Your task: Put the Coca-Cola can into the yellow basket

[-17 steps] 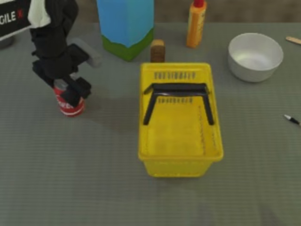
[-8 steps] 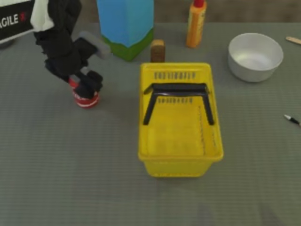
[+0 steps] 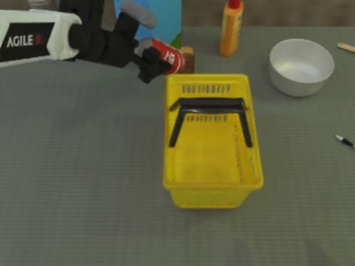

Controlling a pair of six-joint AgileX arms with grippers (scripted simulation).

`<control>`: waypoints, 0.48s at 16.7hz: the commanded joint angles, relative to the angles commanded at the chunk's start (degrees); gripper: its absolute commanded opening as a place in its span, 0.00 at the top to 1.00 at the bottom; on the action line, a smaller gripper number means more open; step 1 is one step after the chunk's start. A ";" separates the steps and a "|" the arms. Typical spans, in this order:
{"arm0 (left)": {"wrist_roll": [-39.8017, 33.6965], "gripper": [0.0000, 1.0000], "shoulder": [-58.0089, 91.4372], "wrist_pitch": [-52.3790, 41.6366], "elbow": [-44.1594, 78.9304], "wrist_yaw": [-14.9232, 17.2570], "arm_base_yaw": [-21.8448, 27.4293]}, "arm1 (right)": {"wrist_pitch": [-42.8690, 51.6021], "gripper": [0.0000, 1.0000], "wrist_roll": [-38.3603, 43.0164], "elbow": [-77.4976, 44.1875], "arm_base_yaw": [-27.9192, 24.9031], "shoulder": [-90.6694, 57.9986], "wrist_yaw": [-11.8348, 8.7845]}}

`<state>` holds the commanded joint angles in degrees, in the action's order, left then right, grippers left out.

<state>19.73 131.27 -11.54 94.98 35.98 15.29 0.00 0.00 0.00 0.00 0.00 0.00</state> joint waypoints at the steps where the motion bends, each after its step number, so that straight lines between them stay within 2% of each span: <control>1: -1.97 1.00 -0.52 6.41 -1.75 4.08 0.32 | 0.00 0.00 0.00 0.00 0.00 0.00 0.00; 5: -9.47 1.00 -3.37 30.12 -8.79 19.56 1.49 | 0.00 0.00 0.00 0.00 0.00 0.00 0.00; 8: -13.82 1.00 -5.92 43.09 -13.02 29.06 2.17 | 0.00 0.00 0.00 0.00 0.00 0.00 0.00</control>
<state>5.91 125.35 31.55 81.96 65.04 17.46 0.00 0.00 0.00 0.00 0.00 0.00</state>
